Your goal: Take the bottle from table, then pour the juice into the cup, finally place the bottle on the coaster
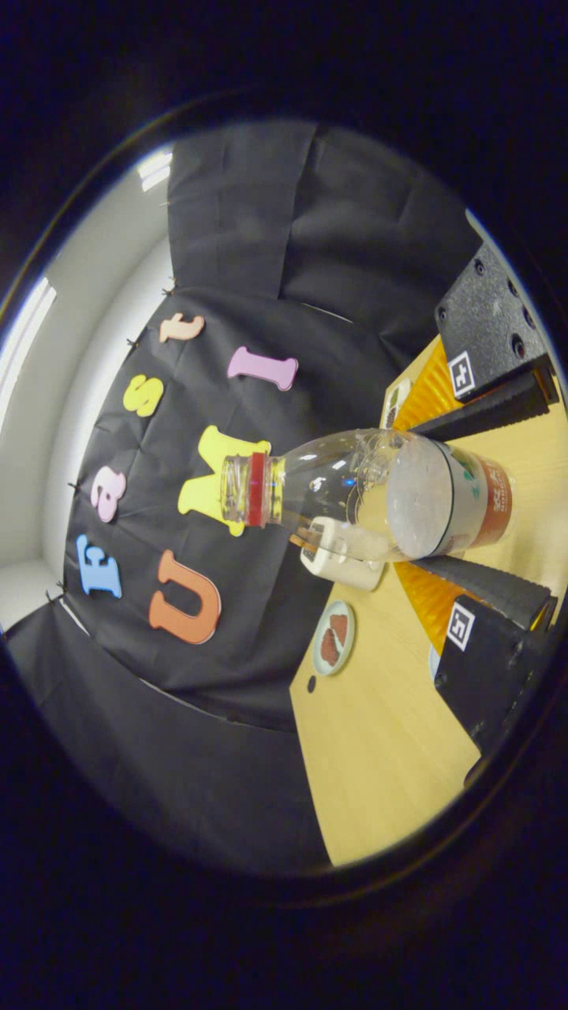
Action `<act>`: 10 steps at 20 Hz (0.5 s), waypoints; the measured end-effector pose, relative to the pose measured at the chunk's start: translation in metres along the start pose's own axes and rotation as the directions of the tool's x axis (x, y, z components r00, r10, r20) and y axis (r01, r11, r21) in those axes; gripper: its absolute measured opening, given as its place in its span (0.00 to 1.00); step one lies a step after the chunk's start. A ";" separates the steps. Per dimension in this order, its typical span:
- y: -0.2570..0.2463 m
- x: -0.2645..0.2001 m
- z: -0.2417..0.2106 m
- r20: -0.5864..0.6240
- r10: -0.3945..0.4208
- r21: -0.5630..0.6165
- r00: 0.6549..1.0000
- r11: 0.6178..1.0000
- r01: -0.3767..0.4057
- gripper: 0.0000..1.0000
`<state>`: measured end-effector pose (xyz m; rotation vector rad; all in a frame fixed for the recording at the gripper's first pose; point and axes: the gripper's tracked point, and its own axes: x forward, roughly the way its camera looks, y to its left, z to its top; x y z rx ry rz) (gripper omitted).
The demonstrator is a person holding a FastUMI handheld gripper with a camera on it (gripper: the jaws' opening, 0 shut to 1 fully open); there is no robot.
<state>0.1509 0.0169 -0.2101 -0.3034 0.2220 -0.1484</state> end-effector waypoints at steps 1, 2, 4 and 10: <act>0.001 0.002 0.008 0.017 0.017 0.030 1.000 0.999 -0.017 0.79; 0.000 0.006 0.016 0.034 0.026 0.055 0.999 0.998 -0.028 0.79; -0.008 0.020 0.033 0.071 0.021 0.095 0.997 0.995 -0.028 0.79; -0.016 0.081 0.020 0.071 -0.002 0.209 0.997 0.978 -0.013 0.80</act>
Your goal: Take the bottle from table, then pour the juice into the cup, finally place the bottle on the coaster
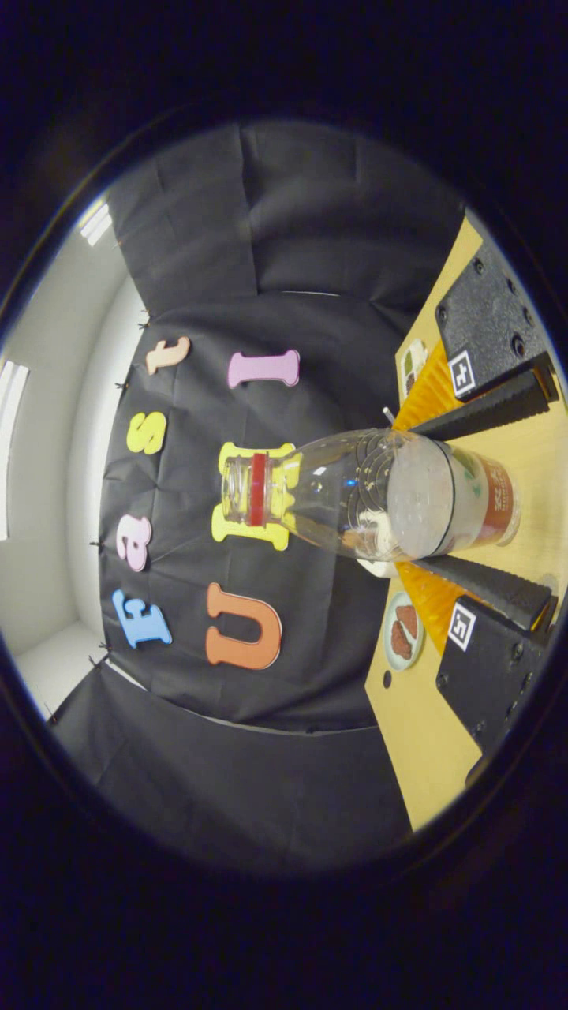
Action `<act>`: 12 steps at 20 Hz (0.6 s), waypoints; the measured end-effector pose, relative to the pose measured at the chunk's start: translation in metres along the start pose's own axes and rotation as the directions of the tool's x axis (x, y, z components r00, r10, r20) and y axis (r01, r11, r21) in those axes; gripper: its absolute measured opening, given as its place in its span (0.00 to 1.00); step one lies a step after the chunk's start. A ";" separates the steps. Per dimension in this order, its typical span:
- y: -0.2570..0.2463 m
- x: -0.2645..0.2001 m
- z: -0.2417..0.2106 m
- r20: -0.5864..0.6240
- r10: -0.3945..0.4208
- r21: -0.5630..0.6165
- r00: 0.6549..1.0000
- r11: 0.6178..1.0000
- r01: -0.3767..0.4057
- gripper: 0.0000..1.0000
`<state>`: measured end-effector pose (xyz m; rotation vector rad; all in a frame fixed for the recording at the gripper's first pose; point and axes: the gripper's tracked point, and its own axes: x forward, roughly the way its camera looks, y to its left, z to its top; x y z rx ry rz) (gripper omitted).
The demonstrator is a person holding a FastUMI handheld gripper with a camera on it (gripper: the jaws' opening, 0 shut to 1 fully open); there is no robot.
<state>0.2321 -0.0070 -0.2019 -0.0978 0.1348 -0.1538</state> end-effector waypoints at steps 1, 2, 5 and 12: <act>-0.001 0.012 -0.009 -0.007 -0.003 0.024 1.000 1.000 0.003 0.80; 0.002 0.024 -0.020 -0.018 0.005 0.048 1.000 0.999 -0.004 0.80; -0.003 0.055 -0.054 -0.043 -0.010 0.085 0.999 0.996 0.014 0.81; 0.001 0.099 -0.128 -0.073 0.002 0.059 0.997 0.998 0.003 0.82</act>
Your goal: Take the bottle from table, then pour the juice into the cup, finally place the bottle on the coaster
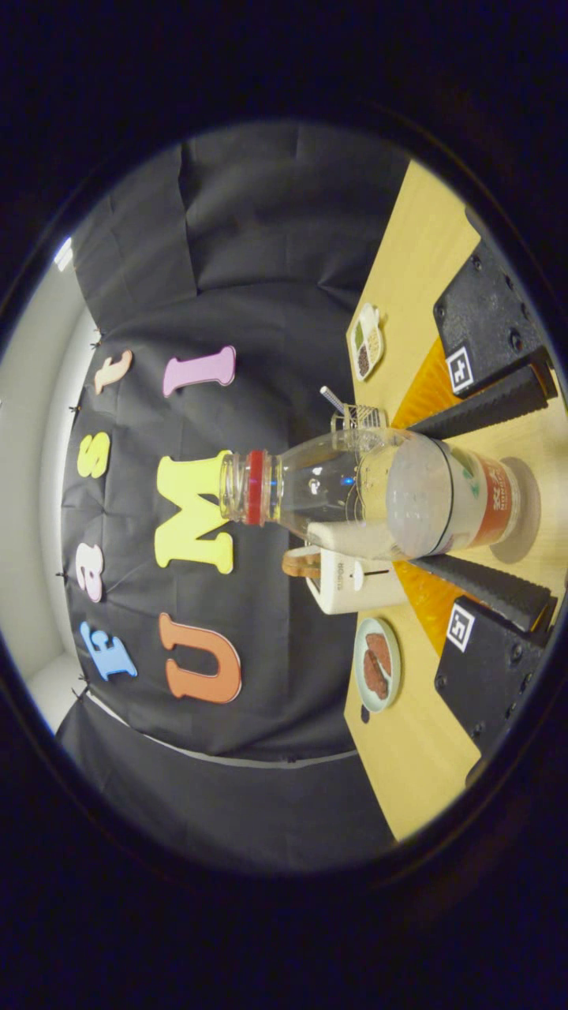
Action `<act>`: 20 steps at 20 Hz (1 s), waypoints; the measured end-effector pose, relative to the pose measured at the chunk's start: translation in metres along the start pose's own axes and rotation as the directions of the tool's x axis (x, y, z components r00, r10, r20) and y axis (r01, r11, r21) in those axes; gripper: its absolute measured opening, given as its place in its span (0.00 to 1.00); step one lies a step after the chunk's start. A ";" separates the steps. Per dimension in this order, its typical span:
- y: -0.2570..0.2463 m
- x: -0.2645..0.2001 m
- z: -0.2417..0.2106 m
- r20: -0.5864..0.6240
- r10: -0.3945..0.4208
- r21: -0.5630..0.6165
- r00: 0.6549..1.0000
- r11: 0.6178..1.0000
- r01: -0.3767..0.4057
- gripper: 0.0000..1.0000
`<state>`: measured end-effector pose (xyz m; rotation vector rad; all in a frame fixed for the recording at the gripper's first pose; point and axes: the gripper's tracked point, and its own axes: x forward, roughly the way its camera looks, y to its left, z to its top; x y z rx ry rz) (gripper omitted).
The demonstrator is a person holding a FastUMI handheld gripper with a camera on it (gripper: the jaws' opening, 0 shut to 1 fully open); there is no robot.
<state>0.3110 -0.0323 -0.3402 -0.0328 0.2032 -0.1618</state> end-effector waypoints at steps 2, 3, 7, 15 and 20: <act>0.003 0.004 -0.014 -0.015 0.012 -0.009 1.000 1.000 -0.012 0.83; 0.002 0.004 -0.015 -0.012 0.010 -0.007 1.000 1.000 -0.010 0.83; 0.003 0.004 -0.016 -0.010 0.024 0.015 1.000 1.000 -0.024 0.85; 0.004 -0.014 0.020 0.081 0.025 0.023 0.996 0.999 -0.027 1.00; 0.013 -0.051 0.058 0.095 0.053 0.017 0.994 0.998 -0.055 1.00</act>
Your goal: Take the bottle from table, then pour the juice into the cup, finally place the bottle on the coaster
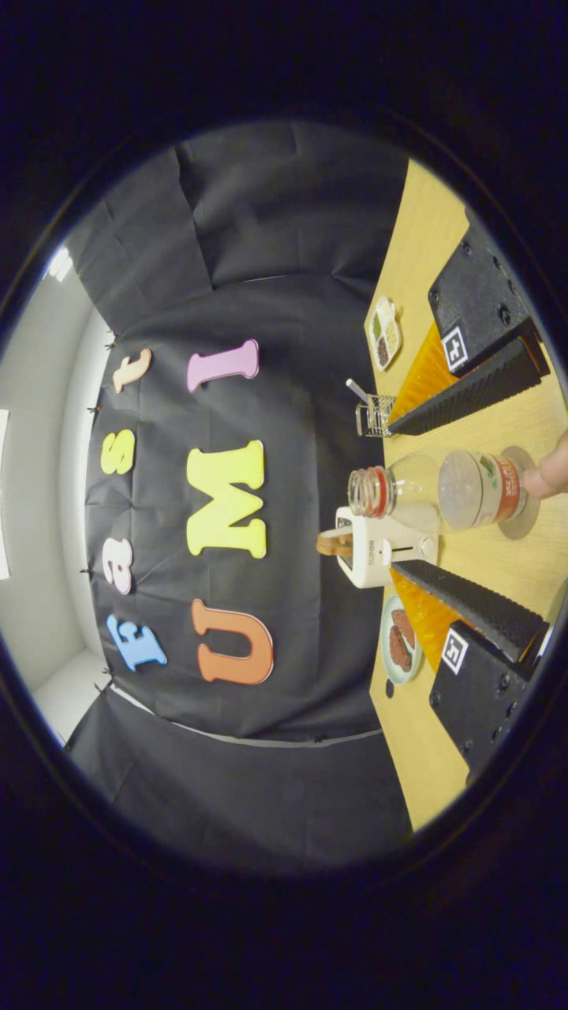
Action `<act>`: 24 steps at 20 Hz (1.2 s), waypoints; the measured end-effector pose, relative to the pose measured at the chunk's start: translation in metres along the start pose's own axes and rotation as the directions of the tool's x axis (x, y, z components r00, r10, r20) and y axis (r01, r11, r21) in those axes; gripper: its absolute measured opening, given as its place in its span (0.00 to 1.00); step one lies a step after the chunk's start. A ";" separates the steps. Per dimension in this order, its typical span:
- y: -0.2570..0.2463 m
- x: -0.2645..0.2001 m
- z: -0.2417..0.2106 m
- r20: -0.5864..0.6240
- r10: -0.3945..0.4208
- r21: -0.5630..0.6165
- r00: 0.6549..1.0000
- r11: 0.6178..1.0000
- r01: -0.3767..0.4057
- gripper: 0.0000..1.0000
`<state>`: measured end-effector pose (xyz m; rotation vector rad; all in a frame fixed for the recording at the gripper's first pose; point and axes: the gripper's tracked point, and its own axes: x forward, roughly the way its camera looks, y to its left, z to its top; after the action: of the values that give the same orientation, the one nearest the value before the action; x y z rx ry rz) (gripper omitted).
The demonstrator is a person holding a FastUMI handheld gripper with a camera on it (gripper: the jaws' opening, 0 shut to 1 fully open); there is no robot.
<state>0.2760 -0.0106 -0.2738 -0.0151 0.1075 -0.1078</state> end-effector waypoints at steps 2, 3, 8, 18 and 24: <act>0.004 -0.022 0.023 0.013 0.017 -0.018 1.000 1.000 -0.017 1.00; 0.002 -0.034 0.032 0.011 0.016 -0.029 1.000 0.999 -0.016 1.00; -0.002 -0.104 0.062 -0.006 0.039 -0.030 0.999 0.999 -0.039 1.00; -0.024 -0.234 0.106 -0.011 0.041 -0.047 0.999 0.998 -0.042 1.00; -0.036 -0.276 0.122 -0.066 0.071 0.064 0.995 0.996 -0.067 1.00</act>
<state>0.0127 -0.0160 -0.1228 0.0538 0.1726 -0.0422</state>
